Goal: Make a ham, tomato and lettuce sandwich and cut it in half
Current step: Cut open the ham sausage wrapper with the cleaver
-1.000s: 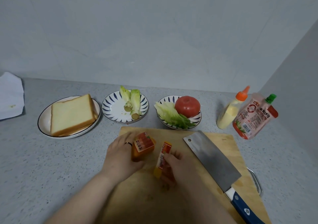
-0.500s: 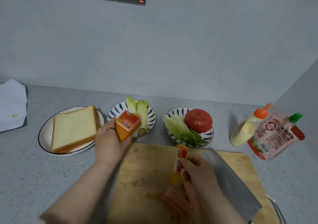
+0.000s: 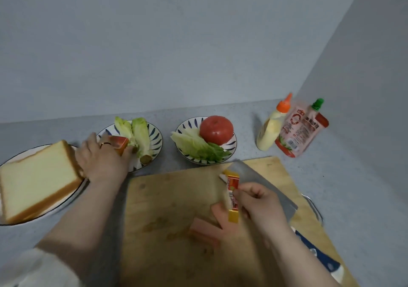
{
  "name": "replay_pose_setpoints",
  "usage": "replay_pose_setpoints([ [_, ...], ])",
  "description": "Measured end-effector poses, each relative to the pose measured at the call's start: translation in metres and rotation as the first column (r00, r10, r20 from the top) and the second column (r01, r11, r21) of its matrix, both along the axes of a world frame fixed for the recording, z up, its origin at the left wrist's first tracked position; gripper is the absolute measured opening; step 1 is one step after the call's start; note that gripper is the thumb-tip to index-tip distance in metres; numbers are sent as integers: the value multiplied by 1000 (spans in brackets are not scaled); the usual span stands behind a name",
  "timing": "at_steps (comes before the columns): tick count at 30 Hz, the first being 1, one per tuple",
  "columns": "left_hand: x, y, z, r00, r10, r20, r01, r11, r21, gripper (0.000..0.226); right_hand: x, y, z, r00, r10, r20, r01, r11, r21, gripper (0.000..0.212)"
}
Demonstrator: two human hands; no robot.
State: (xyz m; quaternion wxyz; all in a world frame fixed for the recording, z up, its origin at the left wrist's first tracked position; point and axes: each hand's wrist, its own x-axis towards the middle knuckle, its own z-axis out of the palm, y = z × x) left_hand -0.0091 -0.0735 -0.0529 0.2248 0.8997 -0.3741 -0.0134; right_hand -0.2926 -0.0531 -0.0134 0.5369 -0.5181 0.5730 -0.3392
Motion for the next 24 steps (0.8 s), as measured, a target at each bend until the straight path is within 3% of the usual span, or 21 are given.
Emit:
replay_pose_setpoints([
  [4, -73, 22, 25, 919, -353, -177, 285, 903, -322, 36, -44, 22, -1, 993, -117, 16, 118, 991, -58, 25],
  [8, -161, 55, 31, 718, -633, -289, 544, 769, -335, 16, -111, 55, 1, 942, -323, 93, 334, 929, -161, 27],
  [11, -232, 76, 29, 531, -761, -373, 681, 645, -346, 25, -185, 91, -8, 838, -532, 124, 545, 804, -237, 29],
  [13, -286, 87, 25, 415, -821, -392, 766, 548, -337, 22, -241, 118, -25, 756, -651, 73, 649, 729, -219, 28],
  [15, -328, 95, 19, 341, -827, -447, 785, 512, -349, 17, -289, 137, -54, 701, -709, -71, 696, 703, -147, 29],
  [17, -364, 101, 8, 295, -829, -476, 816, 477, -325, 21, -328, 149, -93, 690, -678, -254, 691, 721, -51, 34],
  [19, -395, 105, -1, 315, -833, -456, 846, 464, -263, 17, -358, 153, -137, 710, -588, -388, 657, 751, 66, 37],
  [24, -442, 112, -16, 438, -772, -461, 768, 588, -255, 14, -399, 140, -219, 730, -348, -588, 599, 740, 305, 26],
])
